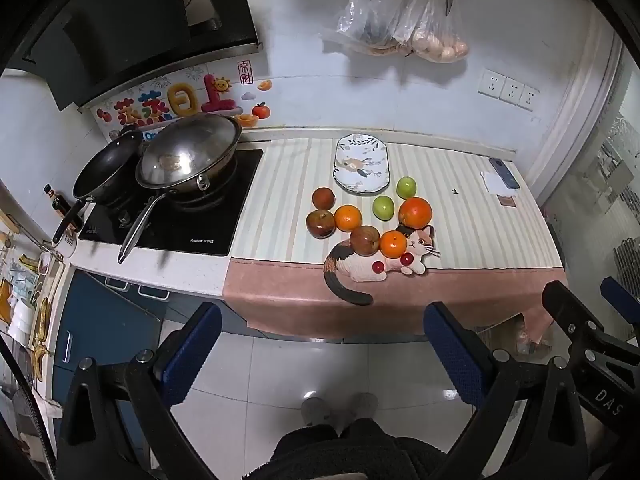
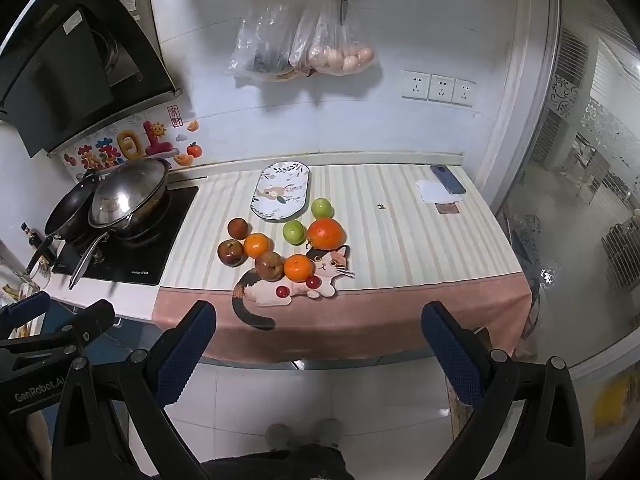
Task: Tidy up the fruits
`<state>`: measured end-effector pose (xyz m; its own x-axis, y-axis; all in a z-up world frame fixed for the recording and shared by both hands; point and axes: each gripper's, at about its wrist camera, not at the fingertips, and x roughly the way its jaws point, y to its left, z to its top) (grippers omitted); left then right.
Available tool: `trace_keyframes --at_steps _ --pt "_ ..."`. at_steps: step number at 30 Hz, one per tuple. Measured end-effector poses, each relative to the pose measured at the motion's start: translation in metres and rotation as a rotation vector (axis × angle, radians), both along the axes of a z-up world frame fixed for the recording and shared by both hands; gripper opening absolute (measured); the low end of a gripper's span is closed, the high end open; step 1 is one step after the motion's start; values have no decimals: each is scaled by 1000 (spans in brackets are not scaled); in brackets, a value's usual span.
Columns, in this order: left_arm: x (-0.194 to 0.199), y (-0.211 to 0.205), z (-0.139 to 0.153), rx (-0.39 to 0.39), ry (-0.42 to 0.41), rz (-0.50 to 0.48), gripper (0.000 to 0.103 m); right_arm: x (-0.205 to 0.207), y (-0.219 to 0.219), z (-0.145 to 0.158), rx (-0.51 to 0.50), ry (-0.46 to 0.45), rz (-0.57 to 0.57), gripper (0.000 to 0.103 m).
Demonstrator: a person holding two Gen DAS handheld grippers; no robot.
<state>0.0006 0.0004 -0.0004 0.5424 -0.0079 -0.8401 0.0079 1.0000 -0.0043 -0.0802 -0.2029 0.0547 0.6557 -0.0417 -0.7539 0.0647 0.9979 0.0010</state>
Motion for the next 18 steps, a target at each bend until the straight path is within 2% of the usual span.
trace_keyframes --at_steps 18 --pt "7 -10 4 11 -16 4 103 3 2 0 9 12 3 103"
